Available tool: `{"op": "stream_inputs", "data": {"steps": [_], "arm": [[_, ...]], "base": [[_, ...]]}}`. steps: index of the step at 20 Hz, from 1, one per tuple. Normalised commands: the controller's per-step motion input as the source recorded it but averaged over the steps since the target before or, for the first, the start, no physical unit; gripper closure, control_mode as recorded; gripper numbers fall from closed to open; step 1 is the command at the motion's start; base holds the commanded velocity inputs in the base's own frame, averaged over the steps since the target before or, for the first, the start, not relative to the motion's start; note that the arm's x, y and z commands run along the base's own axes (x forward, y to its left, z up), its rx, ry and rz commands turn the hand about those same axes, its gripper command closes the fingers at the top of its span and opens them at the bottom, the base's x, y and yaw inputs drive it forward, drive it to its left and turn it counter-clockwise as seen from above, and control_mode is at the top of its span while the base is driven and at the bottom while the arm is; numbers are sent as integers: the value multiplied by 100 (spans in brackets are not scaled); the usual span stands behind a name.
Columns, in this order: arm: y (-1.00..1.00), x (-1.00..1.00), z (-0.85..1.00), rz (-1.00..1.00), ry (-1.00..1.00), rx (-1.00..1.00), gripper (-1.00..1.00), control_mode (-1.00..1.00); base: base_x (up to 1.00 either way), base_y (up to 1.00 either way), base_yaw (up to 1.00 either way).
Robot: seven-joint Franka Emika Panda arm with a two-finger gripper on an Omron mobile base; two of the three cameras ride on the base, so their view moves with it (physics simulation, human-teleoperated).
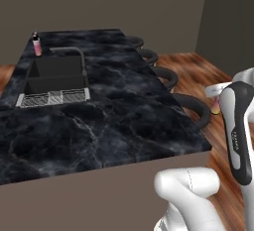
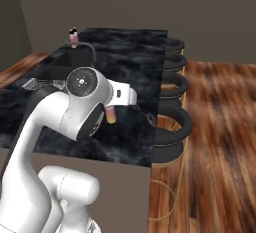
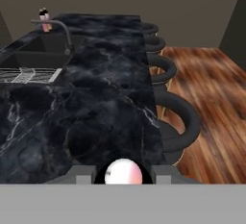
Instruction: Place the large bottle from the dining counter next to the other large bottle outside the sink, and place the small bottle from the dining counter next to the other small bottle inside the sink.
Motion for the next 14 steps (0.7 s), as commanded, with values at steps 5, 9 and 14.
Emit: {"op": "stream_inputs", "data": {"steps": [5,9,14], "arm": [[0,0,0,0,0,0,100,100],[0,0,0,0,0,0,100,100],[0,0,0,0,0,0,100,100]], "base": [[-59,0,0],[-57,1,0],[-48,18,0]]}}
